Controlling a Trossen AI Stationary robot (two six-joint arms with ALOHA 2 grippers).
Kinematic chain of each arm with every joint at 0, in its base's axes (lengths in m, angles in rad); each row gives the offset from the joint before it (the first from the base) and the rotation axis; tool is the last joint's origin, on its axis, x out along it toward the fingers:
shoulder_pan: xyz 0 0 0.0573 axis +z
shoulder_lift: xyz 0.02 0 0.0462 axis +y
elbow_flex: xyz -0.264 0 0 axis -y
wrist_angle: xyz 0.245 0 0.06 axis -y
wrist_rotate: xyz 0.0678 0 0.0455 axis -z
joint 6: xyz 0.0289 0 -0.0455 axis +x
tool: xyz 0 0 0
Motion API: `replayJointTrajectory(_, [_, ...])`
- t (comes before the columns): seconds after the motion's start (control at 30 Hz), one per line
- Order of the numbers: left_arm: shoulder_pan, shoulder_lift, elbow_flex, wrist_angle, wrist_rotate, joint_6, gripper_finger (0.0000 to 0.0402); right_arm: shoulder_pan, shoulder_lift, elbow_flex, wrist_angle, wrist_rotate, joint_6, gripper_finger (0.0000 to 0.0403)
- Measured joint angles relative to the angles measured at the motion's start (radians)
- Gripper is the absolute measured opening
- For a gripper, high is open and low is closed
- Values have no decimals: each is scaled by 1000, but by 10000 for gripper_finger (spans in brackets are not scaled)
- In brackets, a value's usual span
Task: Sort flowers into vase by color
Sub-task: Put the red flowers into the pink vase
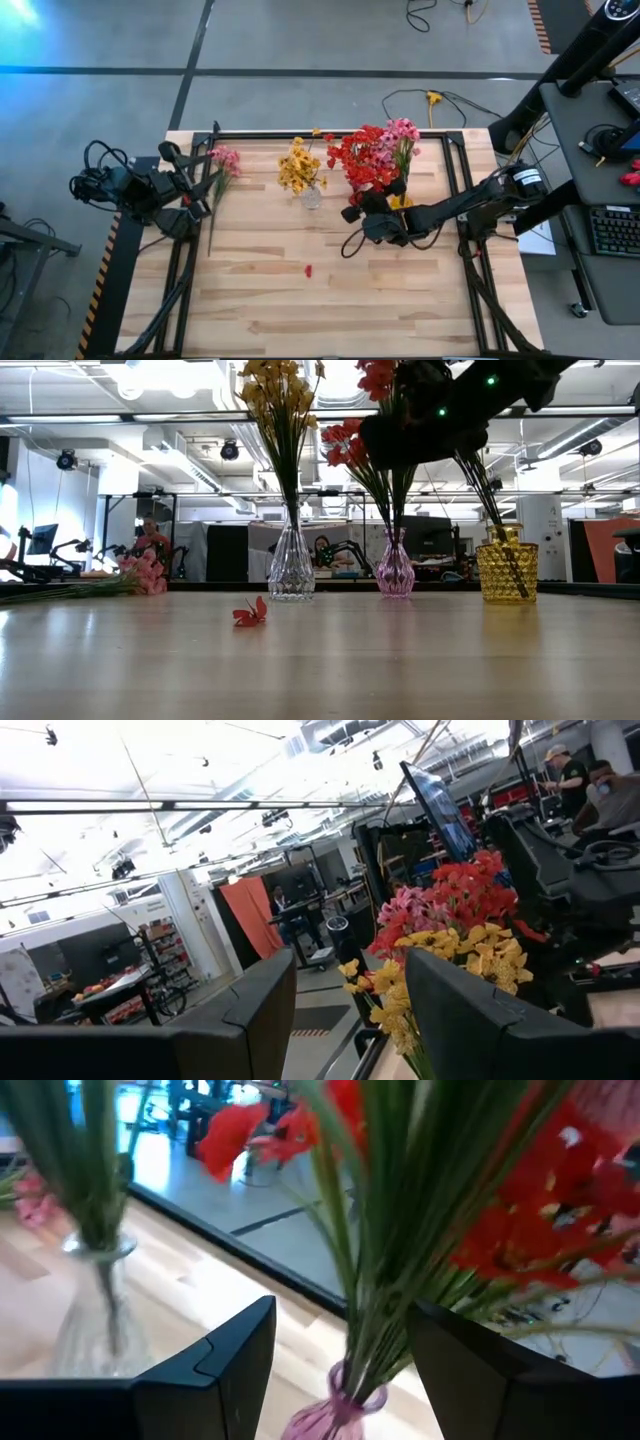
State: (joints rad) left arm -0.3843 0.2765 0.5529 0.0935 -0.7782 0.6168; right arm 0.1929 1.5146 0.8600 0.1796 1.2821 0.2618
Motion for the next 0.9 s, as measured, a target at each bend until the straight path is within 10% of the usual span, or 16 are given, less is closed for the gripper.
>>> replayJointTrajectory(0.27, [0, 1, 0, 3, 0, -1, 172, -23, -6, 0, 22, 1, -16, 187])
replayJointTrajectory(0.67, [0, 3, 0, 3, 1, -1, 172, -24, -19, 0, 27, 1, 1, 20])
replayJointTrajectory(0.9, [0, 3, 0, 3, 1, -1, 172, -24, -28, 0, 35, 0, 7, 18])
